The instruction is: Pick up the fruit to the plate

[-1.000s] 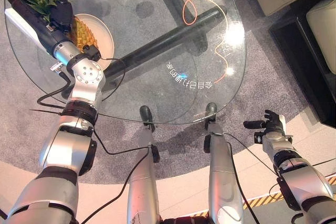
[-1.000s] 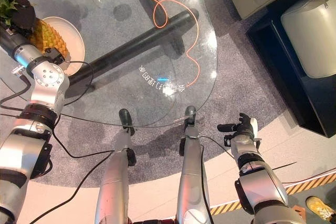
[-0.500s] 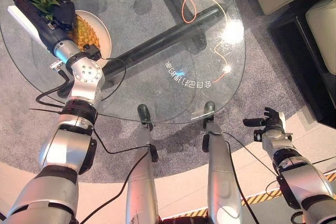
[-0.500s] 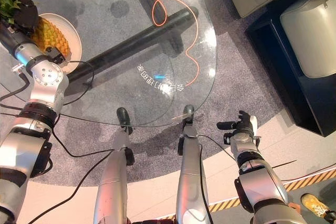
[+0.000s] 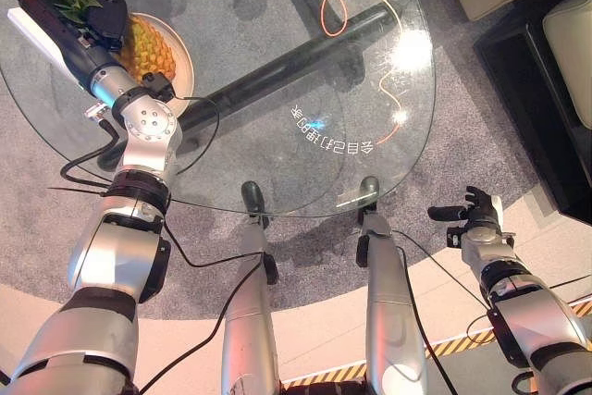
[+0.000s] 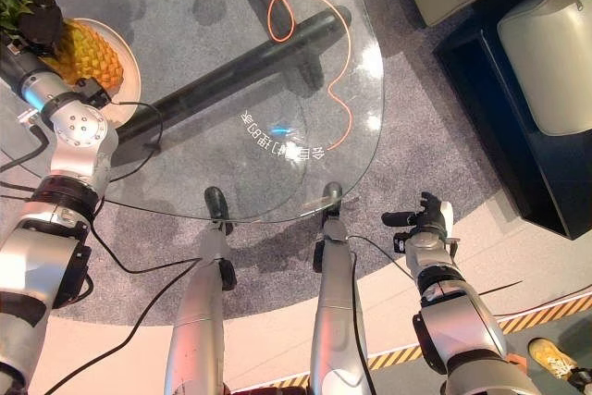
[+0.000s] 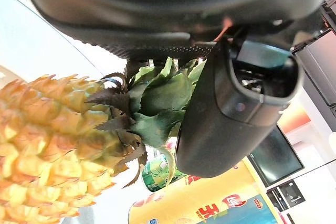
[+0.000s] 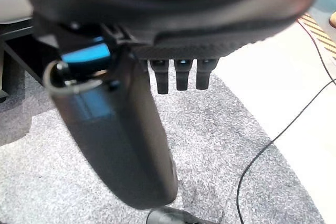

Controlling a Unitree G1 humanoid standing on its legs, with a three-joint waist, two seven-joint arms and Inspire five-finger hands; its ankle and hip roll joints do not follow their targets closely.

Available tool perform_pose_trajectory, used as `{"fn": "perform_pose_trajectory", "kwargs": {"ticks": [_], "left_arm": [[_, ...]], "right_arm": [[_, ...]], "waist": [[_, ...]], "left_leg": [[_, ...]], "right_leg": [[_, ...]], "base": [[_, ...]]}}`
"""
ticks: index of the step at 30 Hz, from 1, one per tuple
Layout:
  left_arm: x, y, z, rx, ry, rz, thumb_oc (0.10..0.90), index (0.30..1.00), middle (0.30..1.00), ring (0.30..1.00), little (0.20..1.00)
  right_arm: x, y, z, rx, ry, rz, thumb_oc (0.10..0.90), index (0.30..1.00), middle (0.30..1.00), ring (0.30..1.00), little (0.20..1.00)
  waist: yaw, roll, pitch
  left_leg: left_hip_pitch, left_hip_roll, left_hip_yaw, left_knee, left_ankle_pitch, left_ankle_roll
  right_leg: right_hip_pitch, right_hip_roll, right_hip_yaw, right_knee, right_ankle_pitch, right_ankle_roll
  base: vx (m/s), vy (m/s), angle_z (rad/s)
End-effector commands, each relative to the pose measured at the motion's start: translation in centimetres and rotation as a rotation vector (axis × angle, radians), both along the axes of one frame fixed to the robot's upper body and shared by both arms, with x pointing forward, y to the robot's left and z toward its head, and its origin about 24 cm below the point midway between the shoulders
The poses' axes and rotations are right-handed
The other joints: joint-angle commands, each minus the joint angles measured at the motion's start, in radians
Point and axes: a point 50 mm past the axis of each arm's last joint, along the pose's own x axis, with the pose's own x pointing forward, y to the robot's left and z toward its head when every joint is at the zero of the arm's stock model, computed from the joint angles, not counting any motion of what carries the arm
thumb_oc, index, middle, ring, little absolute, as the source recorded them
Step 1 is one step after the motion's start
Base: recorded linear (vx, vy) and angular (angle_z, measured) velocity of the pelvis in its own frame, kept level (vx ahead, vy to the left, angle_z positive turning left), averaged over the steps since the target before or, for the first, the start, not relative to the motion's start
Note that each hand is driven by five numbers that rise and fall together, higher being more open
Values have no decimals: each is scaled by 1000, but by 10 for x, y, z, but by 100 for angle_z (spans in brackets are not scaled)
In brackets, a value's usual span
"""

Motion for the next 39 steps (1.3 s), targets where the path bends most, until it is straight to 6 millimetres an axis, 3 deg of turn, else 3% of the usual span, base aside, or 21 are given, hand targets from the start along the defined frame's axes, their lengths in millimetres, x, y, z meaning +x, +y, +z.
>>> {"fn": "perform_pose_trajectory", "kwargs": {"ticks": [1, 2, 3, 7, 9, 10, 18, 19, 39], "left_arm": [[-21, 12, 66, 34, -285, 15, 443, 594, 594, 594, 543], [-21, 11, 64, 36, -282, 11, 523, 662, 662, 662, 623], [-21, 10, 63, 35, -285, 7, 550, 686, 686, 686, 650], [-22, 10, 59, 30, -290, 9, 547, 684, 684, 684, 647], [-22, 10, 59, 28, -293, 10, 583, 714, 714, 714, 683], [-22, 10, 57, 27, -291, 12, 644, 766, 766, 766, 744], [-24, 9, 49, 24, -307, -3, 737, 846, 846, 846, 837], [-24, 9, 48, 21, -310, -7, 800, 900, 900, 900, 900], [-29, 16, 29, -8, -314, -10, 800, 900, 900, 900, 900]], "right_arm": [[-10, -16, -3, -71, 25, -84, 800, 900, 900, 900, 900], [-12, -16, -4, -70, 30, -85, 800, 900, 900, 900, 900], [-11, -16, -4, -68, 28, -88, 800, 900, 900, 900, 900], [-10, -15, -2, -66, 18, -92, 800, 900, 900, 900, 900], [-9, -15, -1, -65, 15, -93, 800, 900, 900, 900, 900], [-10, -15, -2, -65, 18, -93, 800, 900, 900, 900, 900], [-13, -15, -5, -60, 14, -108, 800, 900, 900, 900, 900], [-13, -16, -5, -57, 10, -110, 800, 900, 900, 900, 900], [-15, -18, -5, -51, 2, -129, 800, 900, 900, 900, 900]], "waist": [[29, -38, -24], [30, -39, -24], [32, -39, -24], [38, -39, -24], [38, -39, -24], [38, -40, -24], [49, -35, -24], [51, -35, -24], [69, -33, -24]], "left_leg": [[-24, -23, 3, 148, -146, -13], [-17, -23, 2, 151, -155, -13], [-17, -24, 2, 150, -155, -13], [-26, -25, 0, 146, -147, -12], [-29, -25, -1, 147, -147, -12], [-23, -24, -1, 149, -154, -13], [-23, -28, -6, 148, -158, -10], [-24, -28, -7, 149, -159, -9], [-19, -32, -14, 142, -161, -6]], "right_leg": [[32, 45, -55, -61, 7, -27], [40, 43, -56, -57, -2, -25], [40, 42, -59, -60, 0, -25], [34, 41, -63, -65, 8, -26], [31, 42, -64, -65, 8, -26], [37, 41, -64, -62, 0, -25], [38, 38, -71, -59, -2, -25], [37, 38, -73, -59, -2, -24], [45, 32, -86, -66, -1, -24]], "base": [[0, 0, 0], [0, 0, 0], [0, 0, 0], [0, 0, 0], [0, 0, 0], [0, 0, 0], [0, 0, 0], [0, 0, 0], [0, 0, 0]]}}
